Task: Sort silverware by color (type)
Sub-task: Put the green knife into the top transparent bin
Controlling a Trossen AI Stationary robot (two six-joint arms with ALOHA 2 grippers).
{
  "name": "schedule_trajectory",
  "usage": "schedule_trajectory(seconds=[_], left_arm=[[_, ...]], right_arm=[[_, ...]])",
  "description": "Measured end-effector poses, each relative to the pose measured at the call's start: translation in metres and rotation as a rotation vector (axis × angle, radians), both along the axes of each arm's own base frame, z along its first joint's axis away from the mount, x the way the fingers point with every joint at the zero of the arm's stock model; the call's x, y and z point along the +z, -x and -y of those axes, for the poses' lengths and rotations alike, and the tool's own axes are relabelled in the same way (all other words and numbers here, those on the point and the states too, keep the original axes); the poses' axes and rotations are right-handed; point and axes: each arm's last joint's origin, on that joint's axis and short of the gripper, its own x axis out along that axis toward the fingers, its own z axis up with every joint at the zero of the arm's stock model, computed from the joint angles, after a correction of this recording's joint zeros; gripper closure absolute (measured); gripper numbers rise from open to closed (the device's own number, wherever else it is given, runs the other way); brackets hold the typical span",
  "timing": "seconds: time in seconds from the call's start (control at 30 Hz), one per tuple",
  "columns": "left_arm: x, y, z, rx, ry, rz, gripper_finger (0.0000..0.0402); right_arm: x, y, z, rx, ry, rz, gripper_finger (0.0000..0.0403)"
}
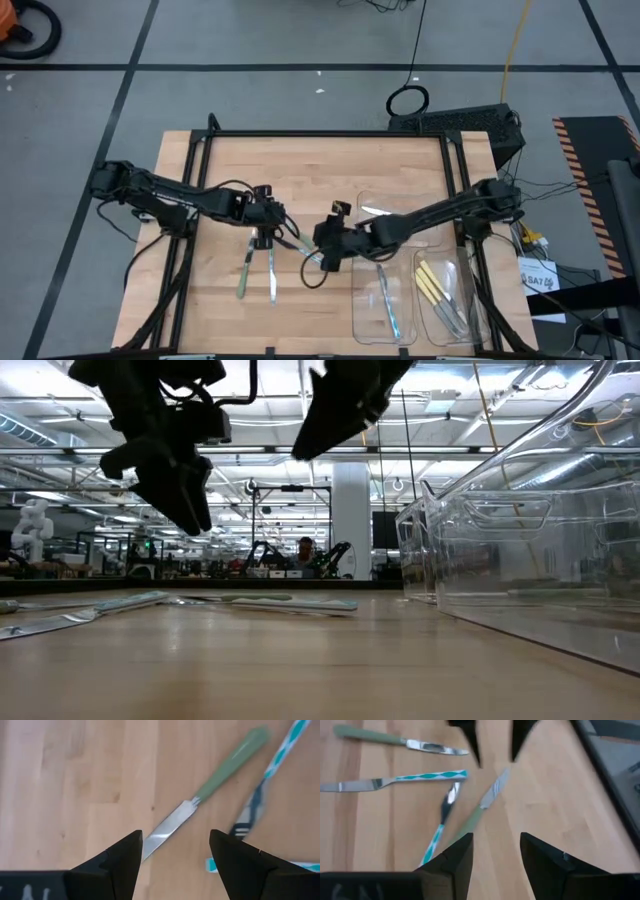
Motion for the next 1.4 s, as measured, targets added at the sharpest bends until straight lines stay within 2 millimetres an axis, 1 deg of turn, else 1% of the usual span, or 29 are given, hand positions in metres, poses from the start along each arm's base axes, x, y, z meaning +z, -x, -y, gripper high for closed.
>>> schedule_trajectory(seconds=[0.2,0.33,0.43,0.57,0.77,0.9,0.97,1.07,1.2,1.3,1.4], left_arm=[[-0.015,0.006,-0.002,0.003,-0.028,-0.003,0.0163],[-0.023,0.009,-0.002,0.019,-0.020,-0.003,0.0163],[-0.024,0.008,-0.002,0.017,-0.018,0.012,0.0163],[-0.023,0.005,-0.001,-0.017,-0.010,0.038,0.0163],[-0.022,0.002,-0.005,-0.056,0.016,0.066,0.0163],[-0.022,0.002,-0.011,-0.035,0.016,0.064,0.0163],[-0.022,0.002,-0.015,-0.016,0.019,0.065,0.0163],[-0.022,0.002,-0.020,0.007,0.020,0.063,0.0163],[-0.030,0.000,-0.023,0.028,0.023,0.026,0.0163],[-0.037,-0.002,-0.023,0.023,0.026,-0.006,0.0163],[-0.046,-0.004,-0.024,0.012,0.024,-0.042,0.0163]], right_arm=[[-0.029,-0.011,-0.004,0.017,-0.021,-0.064,0.0248],[-0.043,-0.019,-0.006,0.038,-0.078,-0.063,0.0248],[-0.056,-0.025,-0.007,0.043,-0.089,-0.067,0.0248],[-0.073,-0.030,-0.003,0.025,-0.084,-0.101,0.0248],[-0.074,-0.033,0.007,-0.002,-0.141,-0.096,0.0248],[-0.076,-0.034,0.007,0.012,-0.138,-0.098,0.0248],[-0.080,-0.036,0.006,0.022,-0.133,-0.098,0.0247],[-0.096,-0.039,0.004,0.032,-0.121,-0.126,0.0247],[-0.114,-0.043,0.006,0.038,-0.104,-0.150,0.0247],[-0.116,-0.045,0.011,0.026,-0.104,-0.152,0.0247],[-0.115,-0.047,0.015,0.015,-0.105,-0.138,0.0247]])
